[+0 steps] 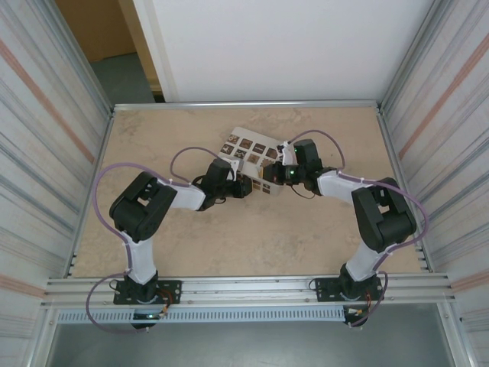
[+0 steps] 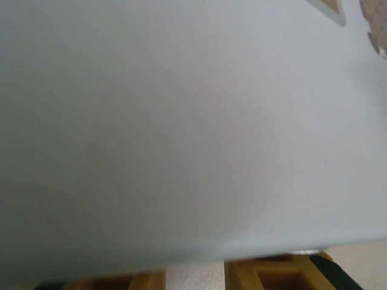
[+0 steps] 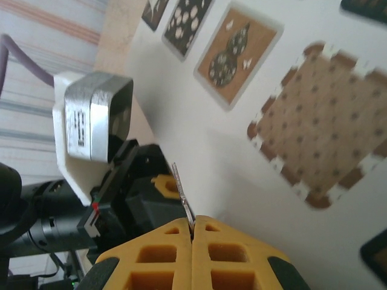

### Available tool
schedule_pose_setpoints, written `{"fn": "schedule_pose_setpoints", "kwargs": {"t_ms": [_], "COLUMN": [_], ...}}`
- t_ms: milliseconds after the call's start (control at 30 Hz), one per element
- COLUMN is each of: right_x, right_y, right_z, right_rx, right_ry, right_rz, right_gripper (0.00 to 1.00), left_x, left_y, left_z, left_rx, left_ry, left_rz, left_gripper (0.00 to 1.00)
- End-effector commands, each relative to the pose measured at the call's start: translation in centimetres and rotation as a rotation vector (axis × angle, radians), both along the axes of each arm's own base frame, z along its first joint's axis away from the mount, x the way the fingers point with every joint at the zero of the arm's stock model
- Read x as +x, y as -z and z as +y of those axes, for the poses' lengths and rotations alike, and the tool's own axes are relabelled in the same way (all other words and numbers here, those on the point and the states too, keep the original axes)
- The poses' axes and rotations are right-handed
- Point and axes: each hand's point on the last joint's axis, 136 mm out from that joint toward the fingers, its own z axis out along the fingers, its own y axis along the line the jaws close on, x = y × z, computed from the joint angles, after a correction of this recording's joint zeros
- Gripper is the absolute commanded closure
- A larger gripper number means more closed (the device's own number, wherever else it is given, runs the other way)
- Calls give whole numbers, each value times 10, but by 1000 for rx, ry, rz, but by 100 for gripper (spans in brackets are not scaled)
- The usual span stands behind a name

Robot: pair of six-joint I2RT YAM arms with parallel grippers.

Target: Unlock the padlock with the key

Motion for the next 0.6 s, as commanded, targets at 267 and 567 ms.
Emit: {"fn": "schedule_pose_setpoints", "kwargs": {"t_ms": [267, 567], "right_x": [-49, -97], "right_y": [-31, -19], "right_z": [-25, -41], "right_rx": [-60, -180], "right_ry": [-47, -65], "right_rz": [-87, -212], "right_gripper": [100, 100], "left_x": [-23, -45], "left_y": [-57, -83], "left_z": [-4, -14], "left_rx": [-70, -131], "left_ry": [28, 56], "left_rz": [-12, 111], "left_gripper": [88, 92]}}
